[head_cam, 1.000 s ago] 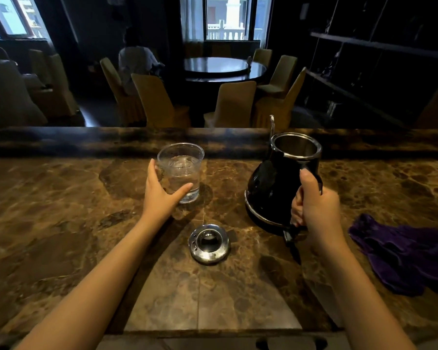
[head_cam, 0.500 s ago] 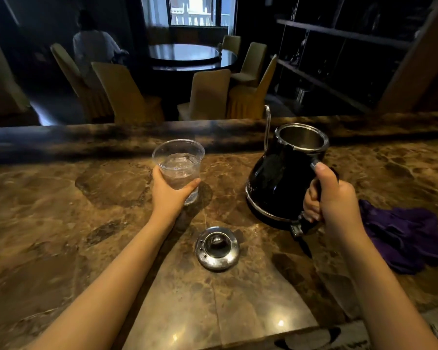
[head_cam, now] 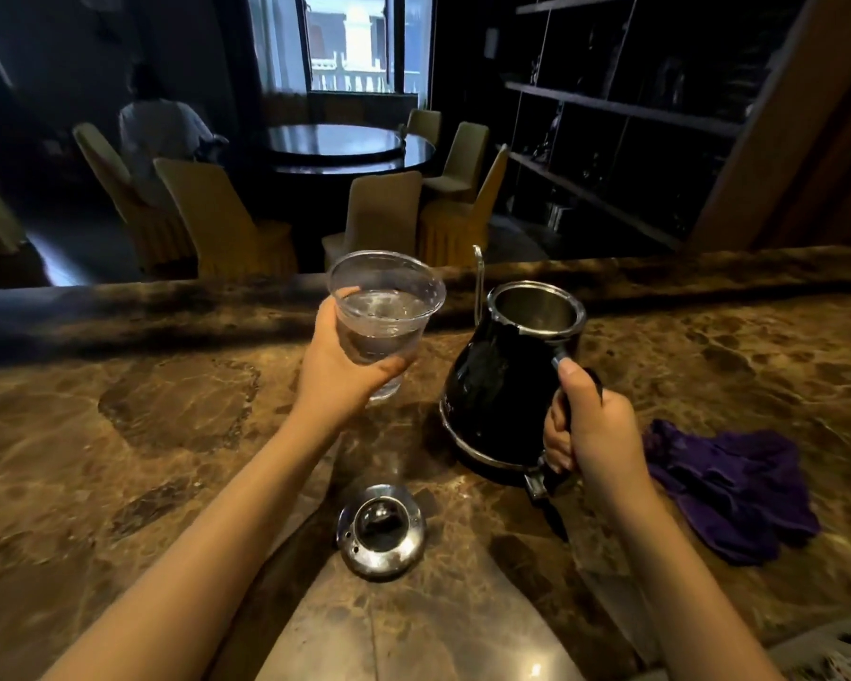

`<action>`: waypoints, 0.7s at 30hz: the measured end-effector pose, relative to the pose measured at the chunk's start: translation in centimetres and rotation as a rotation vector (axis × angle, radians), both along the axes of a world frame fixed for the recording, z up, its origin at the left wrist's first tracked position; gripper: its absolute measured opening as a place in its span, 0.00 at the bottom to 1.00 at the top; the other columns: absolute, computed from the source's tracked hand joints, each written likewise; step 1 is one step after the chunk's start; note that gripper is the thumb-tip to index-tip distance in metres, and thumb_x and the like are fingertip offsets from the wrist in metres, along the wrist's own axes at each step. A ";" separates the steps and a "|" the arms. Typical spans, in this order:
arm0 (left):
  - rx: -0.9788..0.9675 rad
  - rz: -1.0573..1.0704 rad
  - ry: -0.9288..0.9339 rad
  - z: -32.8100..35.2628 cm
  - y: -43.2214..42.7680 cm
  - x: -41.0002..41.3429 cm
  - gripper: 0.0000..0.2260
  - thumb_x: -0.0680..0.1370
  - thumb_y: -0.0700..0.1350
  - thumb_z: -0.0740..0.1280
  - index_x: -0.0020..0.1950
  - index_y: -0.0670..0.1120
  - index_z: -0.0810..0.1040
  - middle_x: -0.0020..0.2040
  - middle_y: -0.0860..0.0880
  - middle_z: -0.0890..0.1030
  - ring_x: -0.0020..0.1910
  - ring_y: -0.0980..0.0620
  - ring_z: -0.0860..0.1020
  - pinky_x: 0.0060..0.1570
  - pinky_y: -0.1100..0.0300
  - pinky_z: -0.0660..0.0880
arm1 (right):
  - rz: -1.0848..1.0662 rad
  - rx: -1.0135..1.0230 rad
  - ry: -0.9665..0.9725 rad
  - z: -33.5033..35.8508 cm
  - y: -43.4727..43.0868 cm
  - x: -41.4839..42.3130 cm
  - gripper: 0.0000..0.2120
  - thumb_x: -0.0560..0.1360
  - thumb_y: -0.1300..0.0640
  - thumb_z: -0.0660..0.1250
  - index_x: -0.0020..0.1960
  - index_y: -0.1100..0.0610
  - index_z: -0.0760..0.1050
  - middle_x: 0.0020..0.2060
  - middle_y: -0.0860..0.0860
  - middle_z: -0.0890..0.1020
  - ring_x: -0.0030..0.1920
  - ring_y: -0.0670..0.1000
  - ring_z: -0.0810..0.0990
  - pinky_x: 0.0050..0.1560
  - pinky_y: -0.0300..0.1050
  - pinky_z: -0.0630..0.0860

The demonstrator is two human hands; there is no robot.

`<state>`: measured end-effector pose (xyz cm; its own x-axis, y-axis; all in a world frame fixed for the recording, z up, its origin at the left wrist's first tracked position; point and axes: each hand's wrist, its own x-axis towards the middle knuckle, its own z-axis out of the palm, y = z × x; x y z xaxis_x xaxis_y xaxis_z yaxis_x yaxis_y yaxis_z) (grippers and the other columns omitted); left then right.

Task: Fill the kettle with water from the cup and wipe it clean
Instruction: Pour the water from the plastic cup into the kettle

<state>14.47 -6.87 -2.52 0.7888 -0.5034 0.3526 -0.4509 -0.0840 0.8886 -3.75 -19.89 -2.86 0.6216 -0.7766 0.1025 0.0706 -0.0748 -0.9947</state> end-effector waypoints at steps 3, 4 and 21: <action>0.025 -0.092 -0.052 2.4 -1.3 -0.3 0.36 0.64 0.47 0.76 0.67 0.52 0.63 0.64 0.51 0.73 0.61 0.52 0.73 0.58 0.58 0.72 | 0.005 0.002 -0.001 0.0 -0.1 -0.1 0.25 0.76 0.49 0.58 0.23 0.58 0.63 0.14 0.50 0.64 0.16 0.50 0.62 0.19 0.39 0.60; 0.041 -0.111 -0.071 3.0 -1.7 -0.4 0.35 0.64 0.47 0.76 0.67 0.52 0.63 0.64 0.51 0.73 0.61 0.52 0.73 0.59 0.57 0.72 | 0.006 -0.001 -0.002 0.0 -0.1 -0.1 0.25 0.76 0.49 0.58 0.23 0.58 0.63 0.14 0.50 0.63 0.16 0.50 0.62 0.19 0.39 0.59; 0.222 -0.145 -0.322 6.2 -6.1 -0.1 0.35 0.63 0.46 0.77 0.67 0.52 0.65 0.58 0.57 0.72 0.56 0.56 0.71 0.51 0.63 0.67 | 0.091 0.003 -0.040 0.0 -0.7 -0.4 0.24 0.76 0.51 0.60 0.24 0.56 0.62 0.15 0.48 0.64 0.17 0.49 0.62 0.21 0.40 0.59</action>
